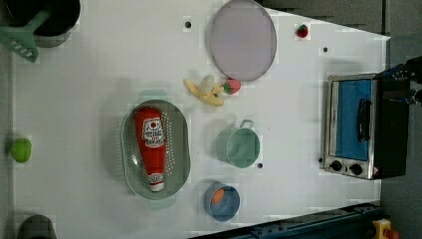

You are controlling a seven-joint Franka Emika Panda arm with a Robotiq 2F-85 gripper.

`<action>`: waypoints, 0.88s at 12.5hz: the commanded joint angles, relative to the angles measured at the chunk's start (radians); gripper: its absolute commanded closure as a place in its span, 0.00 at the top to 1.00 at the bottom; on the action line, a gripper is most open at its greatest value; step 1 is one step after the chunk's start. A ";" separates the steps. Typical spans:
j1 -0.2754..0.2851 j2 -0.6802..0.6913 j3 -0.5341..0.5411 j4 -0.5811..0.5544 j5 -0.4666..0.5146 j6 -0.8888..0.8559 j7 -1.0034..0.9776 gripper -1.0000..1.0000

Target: Pick ketchup from strainer and place it on the table

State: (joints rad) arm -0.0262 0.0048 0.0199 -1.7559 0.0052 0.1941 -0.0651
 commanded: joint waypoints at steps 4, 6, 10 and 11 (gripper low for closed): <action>-0.074 -0.231 0.120 -0.178 0.009 -0.120 0.030 1.00; -0.057 -0.198 0.201 -0.178 0.009 -0.086 0.030 1.00; -0.045 -0.118 0.397 -0.178 0.008 0.008 0.032 1.00; -0.044 -0.095 0.444 -0.178 0.008 0.044 0.033 1.00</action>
State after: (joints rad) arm -0.0999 -0.1100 0.4382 -1.9268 0.0136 0.2277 -0.0651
